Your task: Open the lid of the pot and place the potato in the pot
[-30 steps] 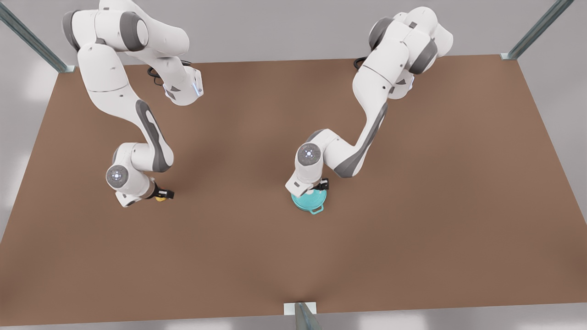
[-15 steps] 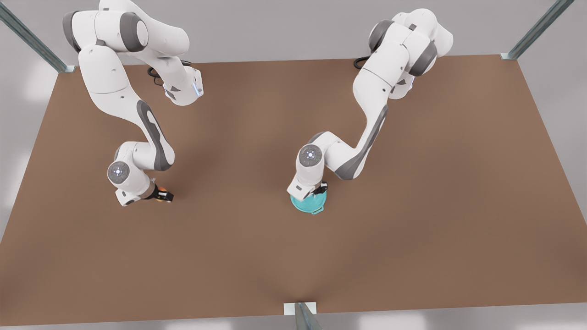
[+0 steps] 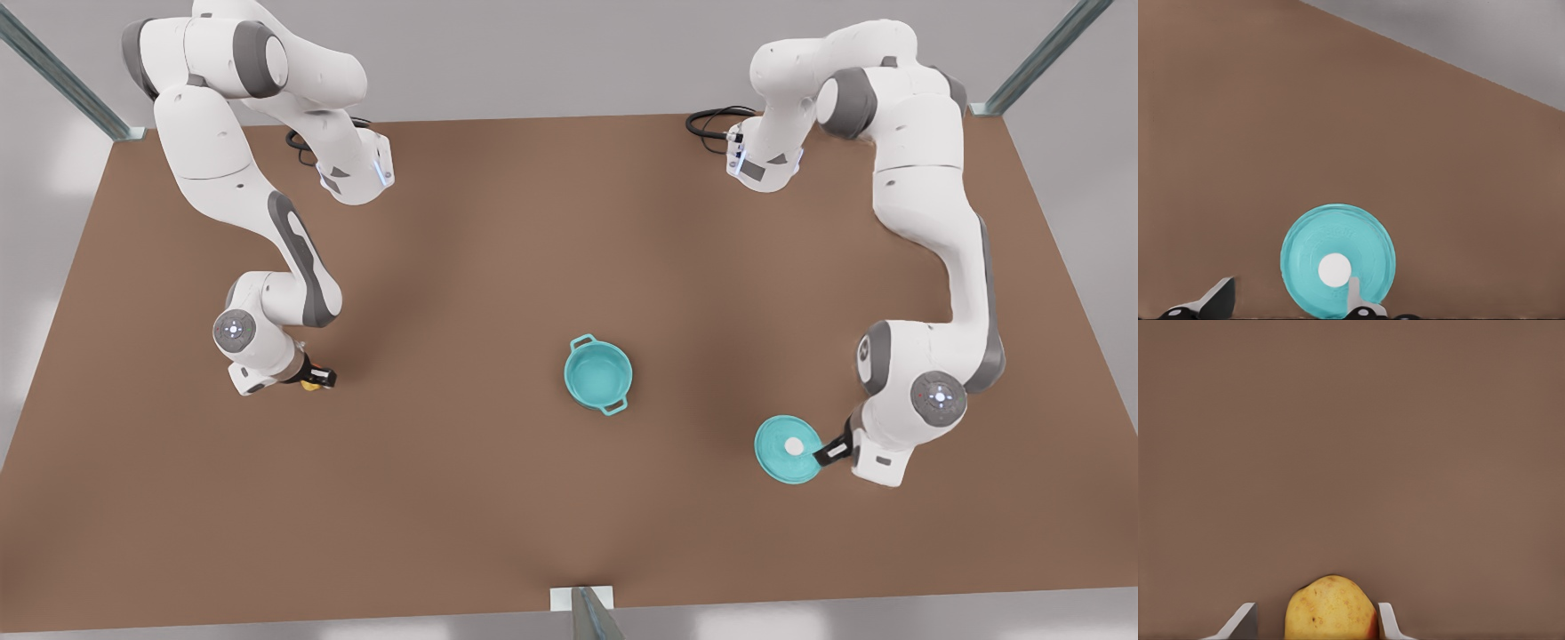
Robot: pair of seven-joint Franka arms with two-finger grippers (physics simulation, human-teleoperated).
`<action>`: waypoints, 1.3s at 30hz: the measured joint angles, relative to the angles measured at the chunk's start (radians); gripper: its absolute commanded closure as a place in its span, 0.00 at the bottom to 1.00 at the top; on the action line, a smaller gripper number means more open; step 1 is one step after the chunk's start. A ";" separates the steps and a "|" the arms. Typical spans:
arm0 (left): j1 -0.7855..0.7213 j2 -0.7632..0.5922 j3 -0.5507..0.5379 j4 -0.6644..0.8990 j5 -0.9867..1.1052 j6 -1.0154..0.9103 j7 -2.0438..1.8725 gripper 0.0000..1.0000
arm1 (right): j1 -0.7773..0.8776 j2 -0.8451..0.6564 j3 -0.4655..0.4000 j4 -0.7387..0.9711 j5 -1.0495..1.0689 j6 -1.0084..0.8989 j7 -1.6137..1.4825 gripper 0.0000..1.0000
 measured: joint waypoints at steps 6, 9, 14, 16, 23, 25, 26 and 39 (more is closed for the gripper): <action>0.041 -0.483 -0.014 -0.405 -0.191 -0.078 0.160 0.00 | 0.000 0.000 0.000 0.000 0.000 0.000 0.004 0.42; 0.054 -0.488 -0.013 -0.416 -0.217 -0.116 0.218 0.00 | 0.000 -0.009 0.001 0.000 0.002 -0.004 0.005 0.44; 0.044 -0.487 -0.019 -0.415 -0.232 -0.191 0.279 0.00 | 0.000 -0.025 0.003 0.000 0.005 -0.011 0.005 0.47; 0.042 -0.486 -0.019 -0.415 -0.234 -0.212 0.297 0.00 | 0.002 -0.054 0.005 0.003 0.006 -0.026 0.006 0.47; 0.045 -0.485 -0.019 -0.415 -0.237 -0.249 0.343 0.00 | 0.073 -0.130 0.008 0.049 0.018 -0.124 0.028 0.46; 0.045 -0.485 -0.019 -0.415 -0.236 -0.253 0.354 0.00 | 0.109 -0.140 0.009 0.085 0.028 -0.169 0.041 0.46; 0.045 -0.485 -0.019 -0.415 -0.236 -0.255 0.358 0.00 | 0.127 -0.142 0.009 0.112 0.033 -0.197 0.049 0.46; 0.045 -0.484 -0.019 -0.415 -0.236 -0.264 0.400 0.00 | 0.428 -0.002 0.006 0.598 0.103 -0.565 0.276 0.46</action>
